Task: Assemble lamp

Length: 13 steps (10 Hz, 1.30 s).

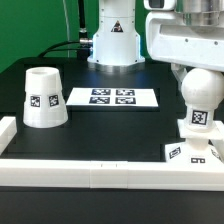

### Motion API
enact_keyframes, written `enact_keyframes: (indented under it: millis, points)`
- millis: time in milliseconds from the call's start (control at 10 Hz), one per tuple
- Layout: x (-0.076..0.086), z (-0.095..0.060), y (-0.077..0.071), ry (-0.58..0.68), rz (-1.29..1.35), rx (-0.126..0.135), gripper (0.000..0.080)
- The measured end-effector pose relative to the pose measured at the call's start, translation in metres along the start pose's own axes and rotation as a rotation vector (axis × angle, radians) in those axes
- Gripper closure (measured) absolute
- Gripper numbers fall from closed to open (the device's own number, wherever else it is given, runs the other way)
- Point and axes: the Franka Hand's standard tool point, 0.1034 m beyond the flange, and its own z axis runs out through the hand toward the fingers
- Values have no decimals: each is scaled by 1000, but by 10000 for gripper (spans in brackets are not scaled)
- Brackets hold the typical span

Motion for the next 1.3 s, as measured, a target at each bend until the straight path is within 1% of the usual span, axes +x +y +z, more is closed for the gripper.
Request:
enact_keyframes:
  millis: [100,200,300,500,600,800,1100,1200,1300]
  points:
    - [-10,-3,4,-18,-106,-36,104]
    - [-17,-8,4,-20,-188,-37,104]
    - [-21,-10,6,-14,-274,-29,100]
    - [-29,-15,25,-23,-430,-37,100]
    - [-29,-15,35,-29,-440,-45,100]
    - [-30,-13,32,-29,-444,-44,100]
    - [-31,-12,33,-30,-454,-48,100]
    - [-34,-8,37,-38,-492,-56,100]
    - [-34,-6,53,-42,-586,-60,100]
